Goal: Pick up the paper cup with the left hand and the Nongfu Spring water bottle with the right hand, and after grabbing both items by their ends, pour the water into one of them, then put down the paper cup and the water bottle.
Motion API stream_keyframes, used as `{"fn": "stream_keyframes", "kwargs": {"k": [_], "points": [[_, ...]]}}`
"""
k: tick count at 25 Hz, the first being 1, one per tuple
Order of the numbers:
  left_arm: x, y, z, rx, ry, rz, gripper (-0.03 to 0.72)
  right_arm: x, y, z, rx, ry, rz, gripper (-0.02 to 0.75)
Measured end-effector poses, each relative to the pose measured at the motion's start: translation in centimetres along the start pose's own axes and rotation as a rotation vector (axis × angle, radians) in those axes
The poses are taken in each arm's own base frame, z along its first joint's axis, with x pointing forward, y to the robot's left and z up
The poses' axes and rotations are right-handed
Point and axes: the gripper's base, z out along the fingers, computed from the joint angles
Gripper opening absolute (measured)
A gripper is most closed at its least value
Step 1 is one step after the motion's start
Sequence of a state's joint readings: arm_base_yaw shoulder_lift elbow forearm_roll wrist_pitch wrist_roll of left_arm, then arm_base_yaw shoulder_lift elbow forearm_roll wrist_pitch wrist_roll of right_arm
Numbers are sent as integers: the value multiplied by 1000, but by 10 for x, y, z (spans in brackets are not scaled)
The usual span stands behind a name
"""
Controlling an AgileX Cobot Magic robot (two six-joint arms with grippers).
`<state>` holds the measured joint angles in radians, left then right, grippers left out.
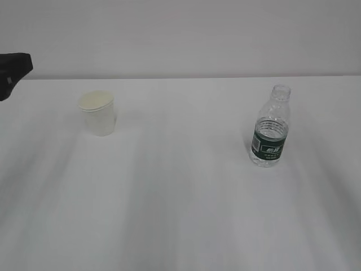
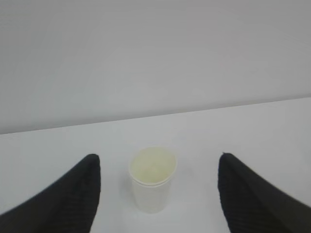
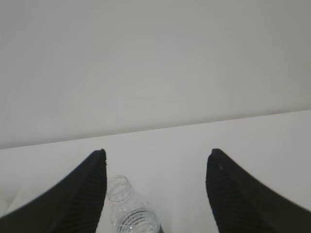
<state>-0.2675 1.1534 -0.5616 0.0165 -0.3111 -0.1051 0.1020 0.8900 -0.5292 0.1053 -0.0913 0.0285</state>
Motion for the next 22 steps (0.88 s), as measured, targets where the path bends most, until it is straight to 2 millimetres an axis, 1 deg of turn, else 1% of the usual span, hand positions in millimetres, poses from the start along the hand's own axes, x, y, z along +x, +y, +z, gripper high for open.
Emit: {"fn": "stream_keyframes", "kwargs": {"k": [3,7,12,18,22], "points": [[6,0,7,2,-12,-5,538,18,-2,2,2,-5,36,483],[23,2,12,1,-47,-15,536,42,-6,0,11,1,48,483],[45,5,16,-6,-63,-26,533,64,-7,-3,-9,-14,-24,483],[68,7,28,-6,-72,-25,533,94,-8,6,-47,-1,-45,483],[82,9,29,-5,-99,-24,533,115,-6,18,-96,9,-63,483]]}}
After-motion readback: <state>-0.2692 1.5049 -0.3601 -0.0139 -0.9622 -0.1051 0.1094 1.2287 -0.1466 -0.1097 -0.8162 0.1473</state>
